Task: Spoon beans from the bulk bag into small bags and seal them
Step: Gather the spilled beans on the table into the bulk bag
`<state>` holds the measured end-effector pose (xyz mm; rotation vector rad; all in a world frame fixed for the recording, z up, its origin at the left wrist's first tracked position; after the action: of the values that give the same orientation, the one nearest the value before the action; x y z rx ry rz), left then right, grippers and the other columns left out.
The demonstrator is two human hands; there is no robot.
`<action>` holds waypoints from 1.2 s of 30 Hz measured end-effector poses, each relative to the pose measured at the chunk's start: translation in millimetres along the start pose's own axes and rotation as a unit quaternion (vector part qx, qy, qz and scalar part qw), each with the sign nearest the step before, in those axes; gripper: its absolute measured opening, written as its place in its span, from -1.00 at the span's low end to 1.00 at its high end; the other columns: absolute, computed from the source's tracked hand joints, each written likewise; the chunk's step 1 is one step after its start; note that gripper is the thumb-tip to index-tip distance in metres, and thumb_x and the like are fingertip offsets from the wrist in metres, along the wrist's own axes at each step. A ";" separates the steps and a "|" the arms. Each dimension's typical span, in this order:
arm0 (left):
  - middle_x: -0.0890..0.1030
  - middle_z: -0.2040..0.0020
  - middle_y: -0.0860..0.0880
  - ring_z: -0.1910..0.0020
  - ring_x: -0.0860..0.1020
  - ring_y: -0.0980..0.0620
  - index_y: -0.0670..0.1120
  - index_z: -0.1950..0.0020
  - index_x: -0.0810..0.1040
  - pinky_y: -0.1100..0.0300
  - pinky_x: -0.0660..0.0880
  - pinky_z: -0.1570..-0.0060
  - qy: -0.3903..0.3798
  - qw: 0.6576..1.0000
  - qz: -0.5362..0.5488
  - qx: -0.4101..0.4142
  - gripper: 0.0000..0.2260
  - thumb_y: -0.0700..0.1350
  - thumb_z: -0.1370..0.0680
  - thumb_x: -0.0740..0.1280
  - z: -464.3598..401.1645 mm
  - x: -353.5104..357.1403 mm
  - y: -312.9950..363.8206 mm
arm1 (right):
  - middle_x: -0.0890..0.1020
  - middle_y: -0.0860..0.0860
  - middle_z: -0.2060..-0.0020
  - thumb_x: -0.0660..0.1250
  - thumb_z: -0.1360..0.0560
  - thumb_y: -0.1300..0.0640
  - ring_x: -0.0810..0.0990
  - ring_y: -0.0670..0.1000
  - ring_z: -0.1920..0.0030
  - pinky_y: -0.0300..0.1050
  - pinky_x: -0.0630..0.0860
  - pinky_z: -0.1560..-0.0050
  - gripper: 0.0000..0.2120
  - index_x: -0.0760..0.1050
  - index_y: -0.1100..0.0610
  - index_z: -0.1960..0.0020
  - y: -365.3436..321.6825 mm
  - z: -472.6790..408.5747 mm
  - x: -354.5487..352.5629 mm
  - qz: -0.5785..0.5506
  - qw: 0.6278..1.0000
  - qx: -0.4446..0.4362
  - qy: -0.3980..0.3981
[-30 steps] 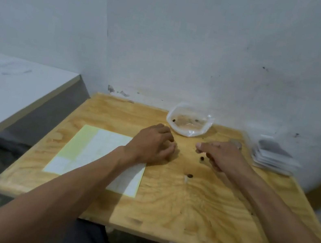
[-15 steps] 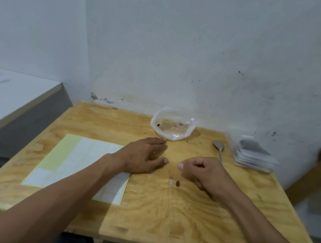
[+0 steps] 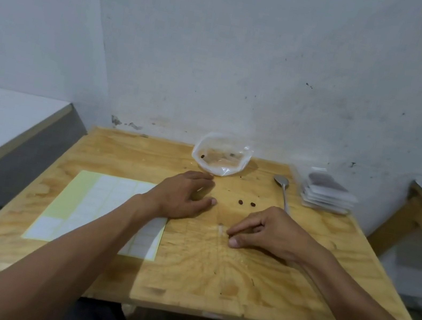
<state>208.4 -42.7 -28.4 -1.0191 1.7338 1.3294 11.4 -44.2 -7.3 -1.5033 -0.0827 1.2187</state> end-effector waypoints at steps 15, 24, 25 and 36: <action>0.41 -0.51 -0.08 -0.50 0.34 -0.08 -0.14 -0.40 0.50 0.05 0.25 -0.46 -0.011 0.998 -0.056 -0.014 -0.40 0.29 -0.57 0.20 -3.7 10.8 19.7 | 0.54 0.06 0.35 0.21 -0.58 0.17 0.40 -0.06 0.45 -0.26 0.33 0.56 -0.76 0.59 0.29 0.01 53.6 -7.3 -40.7 -0.424 0.863 0.199 0.191; 0.30 -0.59 -0.08 -0.56 0.25 -0.08 -0.09 -0.51 0.39 0.04 0.18 -0.52 -0.034 0.997 -0.061 -0.022 -0.15 0.45 -0.45 -0.07 -3.9 17.6 12.9 | 0.57 -0.18 0.32 0.57 -0.38 -0.11 0.51 -0.23 0.27 -0.32 0.37 0.27 -0.78 0.71 -0.07 0.02 33.2 -16.5 -45.1 0.038 0.962 0.091 0.255; 0.30 -0.59 -0.08 -0.56 0.25 -0.08 -0.09 -0.51 0.39 0.04 0.18 -0.52 -0.033 0.997 -0.063 -0.022 -0.15 0.44 -0.45 -0.07 -3.7 18.0 12.1 | 0.61 -0.18 0.29 0.56 -0.39 -0.09 0.52 -0.24 0.26 -0.33 0.36 0.27 -0.80 0.72 -0.06 0.03 33.6 -17.9 -45.4 0.047 0.960 0.085 0.262; 0.26 -0.61 -0.06 -0.58 0.21 -0.07 -0.08 -0.53 0.36 0.04 0.15 -0.54 -0.018 0.998 -0.058 -0.012 -0.36 0.33 -0.61 0.14 -5.6 21.6 8.1 | 0.50 0.11 0.36 0.12 -0.52 0.19 0.34 -0.03 0.47 -0.24 0.25 0.62 -0.78 0.50 0.26 0.13 43.0 -30.7 -27.3 -0.503 0.817 0.210 0.188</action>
<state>191.3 -50.4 -43.0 -1.0856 1.6106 1.2910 -2.9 -97.9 -28.5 -1.0126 -0.2820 0.0542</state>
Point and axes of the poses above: each hand's wrist, its own z-axis away from the middle knuckle, its own x-axis out of the palm, y = z × x, the point moved 8 cm from there along -z, towards the middle knuckle
